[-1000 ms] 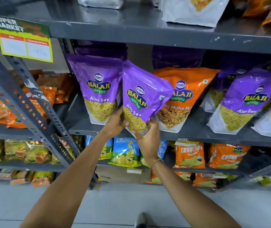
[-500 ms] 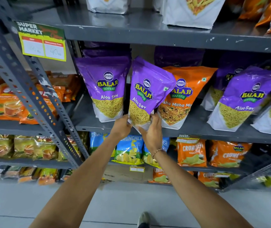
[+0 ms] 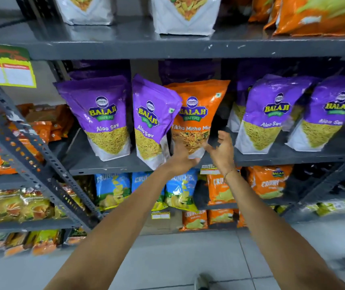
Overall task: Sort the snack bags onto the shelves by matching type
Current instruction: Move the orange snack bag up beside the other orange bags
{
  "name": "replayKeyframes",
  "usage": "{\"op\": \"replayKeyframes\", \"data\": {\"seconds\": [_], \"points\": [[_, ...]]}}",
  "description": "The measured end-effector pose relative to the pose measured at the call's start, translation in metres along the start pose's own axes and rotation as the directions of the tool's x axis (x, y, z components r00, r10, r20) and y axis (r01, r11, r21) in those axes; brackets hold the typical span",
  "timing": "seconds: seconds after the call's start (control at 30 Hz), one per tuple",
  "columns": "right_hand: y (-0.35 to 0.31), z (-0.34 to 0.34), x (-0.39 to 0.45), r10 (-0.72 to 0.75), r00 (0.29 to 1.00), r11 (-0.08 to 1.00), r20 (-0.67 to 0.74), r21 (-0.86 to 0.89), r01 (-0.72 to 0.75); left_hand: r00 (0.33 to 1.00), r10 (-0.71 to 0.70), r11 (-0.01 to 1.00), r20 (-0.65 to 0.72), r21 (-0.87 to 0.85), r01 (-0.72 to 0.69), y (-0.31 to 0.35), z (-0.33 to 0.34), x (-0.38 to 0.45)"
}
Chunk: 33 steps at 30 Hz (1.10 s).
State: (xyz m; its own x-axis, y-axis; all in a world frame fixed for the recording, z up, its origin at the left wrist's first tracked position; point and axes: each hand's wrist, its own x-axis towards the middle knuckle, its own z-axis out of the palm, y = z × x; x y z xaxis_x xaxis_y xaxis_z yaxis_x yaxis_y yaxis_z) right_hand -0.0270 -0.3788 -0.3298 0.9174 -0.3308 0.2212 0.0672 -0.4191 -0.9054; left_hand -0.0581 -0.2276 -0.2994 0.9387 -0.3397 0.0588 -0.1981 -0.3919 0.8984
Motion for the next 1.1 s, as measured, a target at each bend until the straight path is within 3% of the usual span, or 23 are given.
{"op": "replayKeyframes", "data": {"seconds": [0.07, 0.17, 0.27, 0.37, 0.43, 0.6, 0.77, 1.1], "points": [[0.013, -0.003, 0.021, 0.054, 0.99, 0.999, 0.133, -0.01, -0.053, 0.982, -0.136, 0.991, -0.132, -0.012, 0.135, -0.009, 0.008, 0.022], [0.025, -0.004, 0.041, 0.106, 0.936, 0.994, 0.337, -0.007, -0.11, 0.881, -0.265, 0.948, -0.393, 0.061, 0.312, -0.026, 0.013, 0.051], [0.037, 0.0, 0.055, 0.088, 0.868, 0.994, 0.488, 0.008, -0.106, 0.873, -0.267, 0.952, -0.409, 0.032, 0.306, -0.031, 0.019, 0.067], [0.047, 0.007, 0.063, 0.057, 0.841, 0.996, 0.539, 0.03, -0.087, 0.853, -0.272, 0.953, -0.446, -0.005, 0.302, -0.039, 0.024, 0.075], [0.049, 0.008, 0.06, 0.037, 0.854, 0.996, 0.52, 0.045, -0.071, 0.86, -0.241, 0.953, -0.45, 0.059, 0.298, -0.047, 0.025, 0.075], [0.065, -0.008, 0.043, -0.037, 0.932, 0.988, 0.362, 0.156, -0.022, 0.939, -0.218, 0.946, -0.265, 0.178, 0.27, -0.06, 0.017, 0.073], [0.071, -0.03, 0.032, -0.045, 0.943, 0.987, 0.329, 0.159, -0.008, 0.946, -0.306, 0.909, -0.112, 0.262, 0.325, -0.052, 0.011, 0.072], [0.045, -0.072, -0.017, -0.034, 0.972, 0.996, 0.231, 0.083, 0.015, 0.972, -0.226, 0.97, -0.068, 0.079, 0.231, -0.015, 0.022, 0.019]]}}
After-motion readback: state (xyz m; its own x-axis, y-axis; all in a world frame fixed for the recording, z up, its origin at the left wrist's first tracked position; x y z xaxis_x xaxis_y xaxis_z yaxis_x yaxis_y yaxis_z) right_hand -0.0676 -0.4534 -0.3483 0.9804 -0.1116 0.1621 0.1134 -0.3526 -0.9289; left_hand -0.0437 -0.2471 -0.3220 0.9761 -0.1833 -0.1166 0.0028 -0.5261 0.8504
